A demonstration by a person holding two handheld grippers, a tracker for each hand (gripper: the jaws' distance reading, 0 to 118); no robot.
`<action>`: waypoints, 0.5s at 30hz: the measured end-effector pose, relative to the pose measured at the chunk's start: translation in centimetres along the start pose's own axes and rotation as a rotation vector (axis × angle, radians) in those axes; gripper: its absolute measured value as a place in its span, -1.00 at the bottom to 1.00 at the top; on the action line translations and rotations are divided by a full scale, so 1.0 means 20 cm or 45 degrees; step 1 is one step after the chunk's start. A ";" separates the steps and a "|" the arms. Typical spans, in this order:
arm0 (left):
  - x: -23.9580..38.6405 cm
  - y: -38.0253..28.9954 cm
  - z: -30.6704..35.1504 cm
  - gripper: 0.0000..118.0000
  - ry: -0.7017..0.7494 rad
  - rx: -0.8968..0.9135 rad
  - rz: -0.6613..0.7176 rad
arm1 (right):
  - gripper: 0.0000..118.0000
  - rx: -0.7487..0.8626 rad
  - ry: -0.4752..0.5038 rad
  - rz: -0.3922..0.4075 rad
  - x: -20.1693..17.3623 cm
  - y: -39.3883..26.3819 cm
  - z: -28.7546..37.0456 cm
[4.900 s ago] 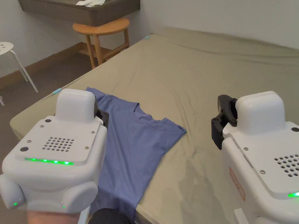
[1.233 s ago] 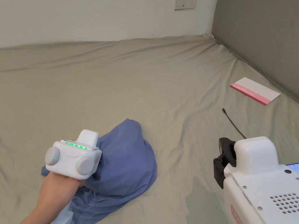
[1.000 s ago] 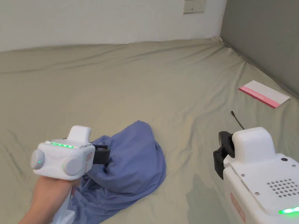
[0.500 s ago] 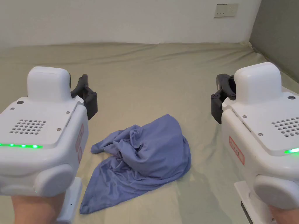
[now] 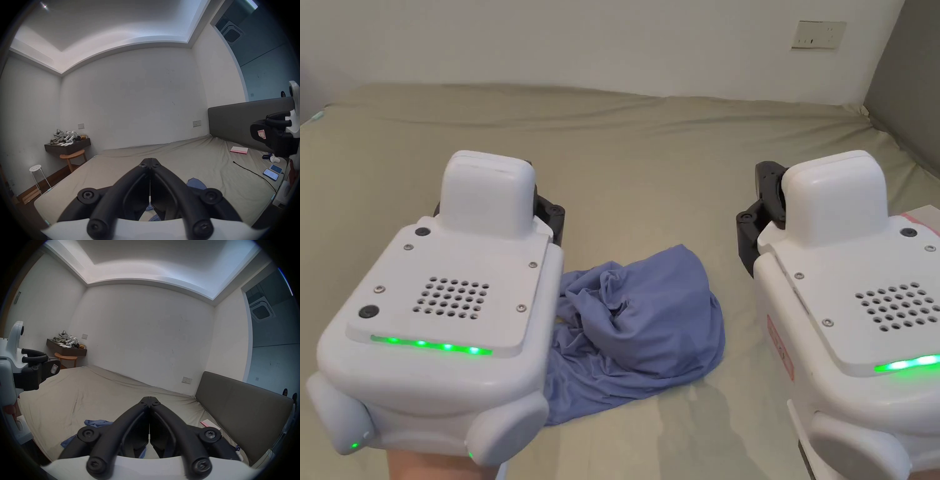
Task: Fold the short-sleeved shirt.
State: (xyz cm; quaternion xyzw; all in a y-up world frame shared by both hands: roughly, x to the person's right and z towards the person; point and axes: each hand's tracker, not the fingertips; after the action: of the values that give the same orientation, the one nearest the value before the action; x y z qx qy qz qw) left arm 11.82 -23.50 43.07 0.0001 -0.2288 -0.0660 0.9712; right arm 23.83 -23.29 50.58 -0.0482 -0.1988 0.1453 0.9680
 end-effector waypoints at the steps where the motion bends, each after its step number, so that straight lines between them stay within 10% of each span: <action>1: 0.00 0.00 0.00 -1.00 -0.008 -0.007 -0.001 | -0.98 0.001 -0.001 -0.001 0.00 0.00 0.00; 15: -0.05 -0.24 -0.21 -1.00 -0.160 -0.396 -0.038 | -0.98 -0.085 0.016 -0.025 0.04 -0.13 -0.09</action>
State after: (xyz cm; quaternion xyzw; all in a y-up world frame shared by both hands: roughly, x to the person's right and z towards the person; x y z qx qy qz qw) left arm 12.14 -28.31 38.78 -0.1511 -0.2759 -0.1150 0.9422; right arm 26.05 -25.57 49.59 -0.0795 -0.1978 0.1286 0.9685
